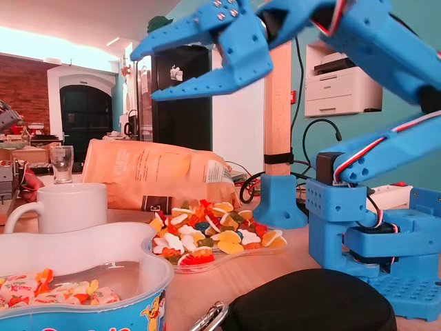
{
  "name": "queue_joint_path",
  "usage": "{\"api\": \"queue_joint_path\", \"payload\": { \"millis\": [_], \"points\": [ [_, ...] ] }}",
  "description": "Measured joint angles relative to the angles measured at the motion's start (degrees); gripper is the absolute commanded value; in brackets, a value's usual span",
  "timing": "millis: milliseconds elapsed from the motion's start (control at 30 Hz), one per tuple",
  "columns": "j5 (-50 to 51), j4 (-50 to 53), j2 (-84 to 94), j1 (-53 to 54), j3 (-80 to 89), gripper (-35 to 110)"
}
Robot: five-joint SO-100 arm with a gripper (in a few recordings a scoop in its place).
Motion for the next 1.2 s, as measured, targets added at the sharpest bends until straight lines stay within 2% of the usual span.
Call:
{"api": "queue_joint_path", "payload": {
  "millis": [167,467,1000,1200],
  "points": [
    [0.0,6.7,-20.9,0.0,-11.5,21],
    [8.2,7.6,-49.0,0.4,-16.0,21],
    [21.8,7.6,-61.3,0.4,-25.5,21],
    [35.6,7.5,-64.6,0.5,-32.7,21]
  ]
}}
